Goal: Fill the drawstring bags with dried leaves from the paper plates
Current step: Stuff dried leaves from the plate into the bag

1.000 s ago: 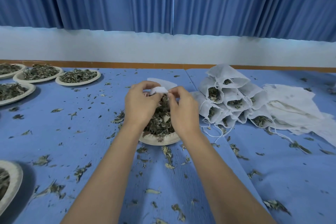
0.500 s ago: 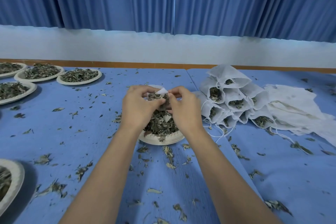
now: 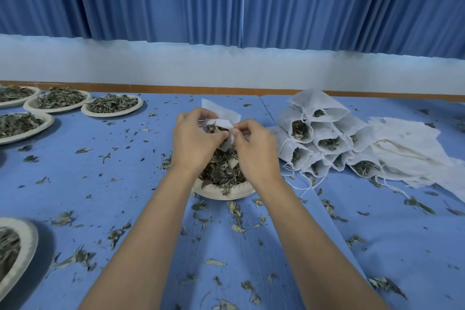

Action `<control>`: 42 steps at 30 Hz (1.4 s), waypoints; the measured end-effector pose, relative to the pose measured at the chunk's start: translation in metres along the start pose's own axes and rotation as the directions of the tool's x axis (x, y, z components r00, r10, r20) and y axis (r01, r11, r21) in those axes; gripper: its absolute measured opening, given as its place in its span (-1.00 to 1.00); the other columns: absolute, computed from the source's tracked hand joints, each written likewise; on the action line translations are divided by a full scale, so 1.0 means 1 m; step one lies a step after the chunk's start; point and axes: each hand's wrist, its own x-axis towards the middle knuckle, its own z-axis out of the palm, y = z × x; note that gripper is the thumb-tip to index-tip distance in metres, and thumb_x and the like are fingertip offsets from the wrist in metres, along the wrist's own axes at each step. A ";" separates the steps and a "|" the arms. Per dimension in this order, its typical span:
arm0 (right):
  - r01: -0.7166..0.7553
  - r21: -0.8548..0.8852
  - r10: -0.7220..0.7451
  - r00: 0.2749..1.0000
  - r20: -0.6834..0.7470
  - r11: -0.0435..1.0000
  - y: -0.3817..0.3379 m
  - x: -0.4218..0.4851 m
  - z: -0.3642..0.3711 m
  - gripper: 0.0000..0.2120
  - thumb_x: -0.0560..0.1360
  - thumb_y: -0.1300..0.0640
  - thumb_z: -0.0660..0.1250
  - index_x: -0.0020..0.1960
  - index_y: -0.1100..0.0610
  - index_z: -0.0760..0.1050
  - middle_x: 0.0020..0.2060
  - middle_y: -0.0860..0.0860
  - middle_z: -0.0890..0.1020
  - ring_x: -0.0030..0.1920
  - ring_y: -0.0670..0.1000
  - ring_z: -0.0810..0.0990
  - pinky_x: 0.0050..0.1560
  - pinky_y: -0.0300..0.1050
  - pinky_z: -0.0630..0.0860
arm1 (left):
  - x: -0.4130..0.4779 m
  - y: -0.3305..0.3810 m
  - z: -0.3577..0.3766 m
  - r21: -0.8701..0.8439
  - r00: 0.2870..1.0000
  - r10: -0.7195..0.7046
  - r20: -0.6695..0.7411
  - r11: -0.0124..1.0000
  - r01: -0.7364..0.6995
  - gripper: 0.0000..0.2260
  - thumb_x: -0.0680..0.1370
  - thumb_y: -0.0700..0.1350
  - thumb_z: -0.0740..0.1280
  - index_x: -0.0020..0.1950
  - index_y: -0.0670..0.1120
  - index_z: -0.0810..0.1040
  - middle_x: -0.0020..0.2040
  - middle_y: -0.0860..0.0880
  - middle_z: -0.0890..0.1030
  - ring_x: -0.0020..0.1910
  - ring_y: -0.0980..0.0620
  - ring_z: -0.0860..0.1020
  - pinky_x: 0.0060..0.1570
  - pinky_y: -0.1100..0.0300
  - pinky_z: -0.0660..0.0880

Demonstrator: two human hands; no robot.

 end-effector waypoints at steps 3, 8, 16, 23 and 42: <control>-0.039 0.035 0.039 0.999 -0.004 0.999 0.002 0.000 -0.001 -0.86 0.59 0.19 0.23 0.04 0.21 0.55 -0.10 0.09 0.64 -0.09 0.08 0.61 0.01 0.10 0.52 | -0.004 0.003 -0.008 -0.206 0.971 -0.122 0.204 0.965 0.165 -0.70 0.43 -0.25 0.43 0.08 0.03 0.54 0.14 0.01 0.53 0.14 0.09 0.49 0.00 0.35 0.43; -0.041 0.005 0.041 0.999 0.000 0.999 0.006 0.000 -0.001 -0.86 0.59 0.19 0.24 0.03 0.19 0.55 -0.12 0.05 0.64 -0.13 0.02 0.60 -0.10 -0.11 0.50 | -0.006 0.004 -0.011 -0.332 0.949 -0.191 0.252 0.904 0.270 -0.84 0.56 -0.23 0.29 0.02 -0.01 0.61 -0.03 0.07 0.60 0.00 0.16 0.54 0.26 0.02 0.46; -0.051 0.088 0.052 0.999 -0.003 0.995 -0.001 0.000 -0.002 -0.87 0.58 0.20 0.25 0.03 0.19 0.56 -0.10 0.04 0.65 -0.08 0.04 0.61 0.01 0.05 0.54 | -0.008 -0.010 0.000 -0.038 0.999 -0.030 -0.031 0.999 0.029 -0.85 0.44 -0.23 0.44 -0.03 -0.04 0.64 -0.08 0.00 0.53 -0.18 0.22 0.48 -0.24 0.51 0.35; -0.006 0.031 0.005 0.999 0.048 0.999 0.000 0.000 0.000 -0.90 0.56 0.22 0.26 -0.02 0.18 0.55 -0.14 0.04 0.63 -0.07 0.04 0.59 0.02 0.05 0.50 | -0.002 -0.010 0.010 0.028 0.986 -0.011 -0.168 0.999 0.016 -0.78 0.43 -0.36 0.31 -0.25 -0.07 0.39 -0.31 0.01 0.38 -0.35 0.06 0.31 -0.44 0.32 0.25; 0.200 -0.534 0.129 0.848 0.515 0.821 -0.013 0.001 -0.016 -0.48 0.29 -0.24 0.48 0.16 -0.07 0.45 -0.11 -0.07 0.39 -0.06 -0.01 0.39 -0.16 -0.09 0.36 | -0.002 0.000 -0.020 -0.579 0.917 -0.356 -0.182 0.792 0.193 -0.85 0.53 -0.20 0.38 -0.21 0.00 0.56 -0.24 0.07 0.57 -0.28 0.15 0.55 -0.25 0.26 0.58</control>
